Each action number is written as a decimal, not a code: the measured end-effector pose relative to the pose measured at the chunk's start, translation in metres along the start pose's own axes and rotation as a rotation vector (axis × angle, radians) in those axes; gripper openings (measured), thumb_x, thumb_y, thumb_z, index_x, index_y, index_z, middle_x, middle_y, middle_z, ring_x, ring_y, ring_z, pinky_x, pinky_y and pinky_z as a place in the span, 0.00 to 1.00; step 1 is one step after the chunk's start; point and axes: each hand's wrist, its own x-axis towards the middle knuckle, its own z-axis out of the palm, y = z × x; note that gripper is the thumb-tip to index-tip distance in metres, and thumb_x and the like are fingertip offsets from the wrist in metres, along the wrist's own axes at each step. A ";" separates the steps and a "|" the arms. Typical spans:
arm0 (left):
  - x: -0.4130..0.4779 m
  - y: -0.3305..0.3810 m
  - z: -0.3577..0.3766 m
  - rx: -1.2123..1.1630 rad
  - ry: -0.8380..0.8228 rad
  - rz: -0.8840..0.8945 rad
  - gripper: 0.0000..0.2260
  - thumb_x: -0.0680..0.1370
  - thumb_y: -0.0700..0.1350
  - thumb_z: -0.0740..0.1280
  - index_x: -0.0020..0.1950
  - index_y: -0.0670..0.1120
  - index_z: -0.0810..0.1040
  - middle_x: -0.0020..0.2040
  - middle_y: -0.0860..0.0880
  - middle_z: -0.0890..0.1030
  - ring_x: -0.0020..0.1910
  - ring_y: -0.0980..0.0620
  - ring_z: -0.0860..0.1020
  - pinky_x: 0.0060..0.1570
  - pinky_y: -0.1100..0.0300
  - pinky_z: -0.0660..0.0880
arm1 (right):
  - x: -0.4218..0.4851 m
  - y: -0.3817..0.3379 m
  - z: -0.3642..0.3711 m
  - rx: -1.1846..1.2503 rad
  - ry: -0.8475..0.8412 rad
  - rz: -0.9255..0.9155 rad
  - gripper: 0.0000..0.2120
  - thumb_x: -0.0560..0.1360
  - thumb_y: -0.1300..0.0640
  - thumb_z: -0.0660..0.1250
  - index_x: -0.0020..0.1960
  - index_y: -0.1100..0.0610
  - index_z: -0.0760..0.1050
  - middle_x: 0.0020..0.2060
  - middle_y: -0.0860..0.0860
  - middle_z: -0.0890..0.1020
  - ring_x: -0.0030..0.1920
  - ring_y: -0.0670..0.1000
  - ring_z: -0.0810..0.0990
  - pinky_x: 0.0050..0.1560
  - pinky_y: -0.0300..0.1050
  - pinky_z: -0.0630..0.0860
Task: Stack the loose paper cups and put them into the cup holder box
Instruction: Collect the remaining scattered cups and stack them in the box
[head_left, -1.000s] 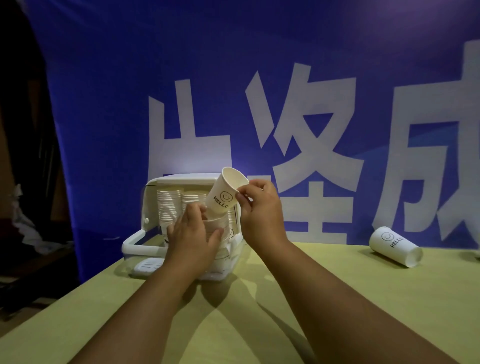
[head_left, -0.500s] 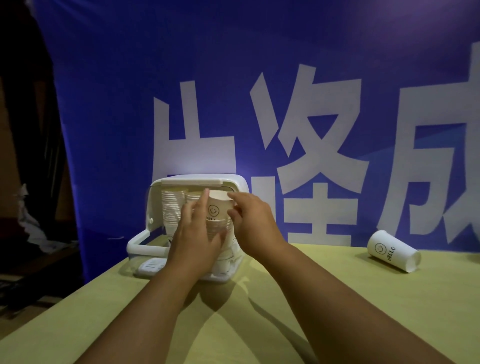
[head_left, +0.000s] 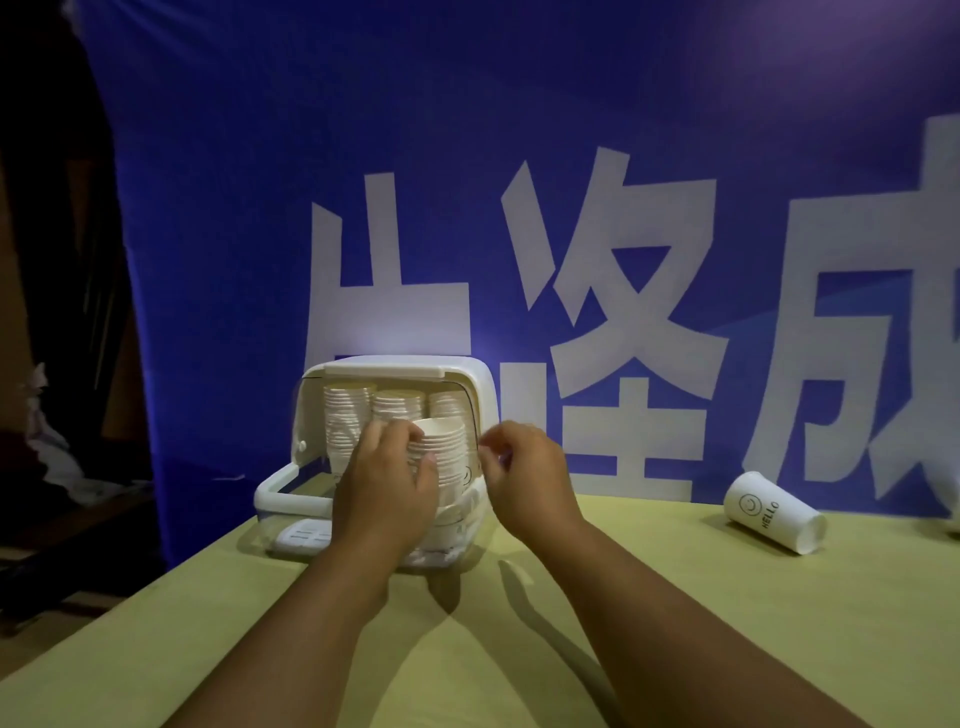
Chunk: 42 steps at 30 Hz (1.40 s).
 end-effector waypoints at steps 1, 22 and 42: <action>-0.003 0.005 -0.002 -0.003 -0.014 0.017 0.03 0.80 0.50 0.66 0.51 0.54 0.73 0.51 0.56 0.75 0.48 0.55 0.76 0.41 0.61 0.77 | -0.003 0.003 -0.006 -0.008 0.016 0.035 0.06 0.79 0.54 0.68 0.55 0.50 0.78 0.48 0.46 0.81 0.45 0.45 0.79 0.50 0.39 0.79; -0.094 0.200 0.122 -0.166 -0.867 -0.058 0.10 0.77 0.54 0.70 0.56 0.54 0.75 0.55 0.54 0.77 0.51 0.56 0.77 0.56 0.58 0.77 | -0.117 0.193 -0.314 -0.768 -0.223 0.640 0.28 0.75 0.35 0.62 0.72 0.44 0.64 0.71 0.52 0.66 0.66 0.53 0.70 0.66 0.54 0.70; -0.051 0.246 0.289 0.051 -0.698 0.095 0.54 0.68 0.78 0.64 0.83 0.52 0.47 0.82 0.49 0.59 0.80 0.43 0.57 0.75 0.41 0.59 | -0.035 0.350 -0.364 -0.767 -0.073 0.699 0.65 0.52 0.18 0.65 0.74 0.36 0.28 0.78 0.52 0.33 0.76 0.67 0.55 0.70 0.72 0.59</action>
